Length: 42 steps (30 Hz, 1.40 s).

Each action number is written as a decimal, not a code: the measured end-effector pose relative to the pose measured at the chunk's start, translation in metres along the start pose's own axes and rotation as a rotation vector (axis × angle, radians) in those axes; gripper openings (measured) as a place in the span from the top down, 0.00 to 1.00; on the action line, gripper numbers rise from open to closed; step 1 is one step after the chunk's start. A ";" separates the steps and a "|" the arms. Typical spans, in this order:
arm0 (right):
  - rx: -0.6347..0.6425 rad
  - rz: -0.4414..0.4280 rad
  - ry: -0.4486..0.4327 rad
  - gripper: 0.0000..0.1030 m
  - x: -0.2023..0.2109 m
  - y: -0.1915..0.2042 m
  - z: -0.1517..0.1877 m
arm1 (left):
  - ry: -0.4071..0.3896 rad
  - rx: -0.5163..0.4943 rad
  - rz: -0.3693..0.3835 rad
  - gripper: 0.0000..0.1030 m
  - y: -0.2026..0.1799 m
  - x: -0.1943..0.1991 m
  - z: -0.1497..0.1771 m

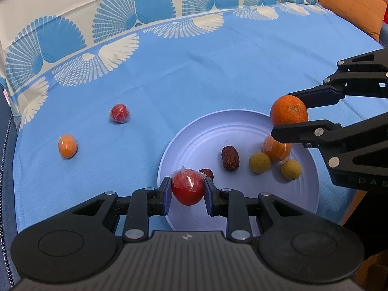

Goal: Organize fruits
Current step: 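Carry the wrapped red fruit and orange over the lavender plate with both grippers, then open the right gripper to drop the orange while the left gripper drops the red fruit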

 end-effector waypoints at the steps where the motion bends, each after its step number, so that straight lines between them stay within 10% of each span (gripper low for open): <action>1: 0.001 -0.001 0.000 0.64 0.000 0.000 0.000 | 0.000 0.000 0.000 0.71 0.000 0.000 0.000; 34: 0.041 -0.008 0.021 0.63 -0.001 0.005 0.005 | -0.005 0.006 0.000 0.67 0.001 0.000 0.001; 42: 0.032 0.020 0.012 0.40 0.000 0.003 0.005 | -0.012 0.011 -0.016 0.52 0.003 0.001 0.000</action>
Point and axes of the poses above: each gripper's, at about its wrist camera, not at the fingertips, and x roughly against the way its jaws point, y to its left, z to its underside, the point moved 6 cm from there along -x, roughly the way its jaws point, and after that the axes turned 2 degrees about y, right-handed, at the moved point
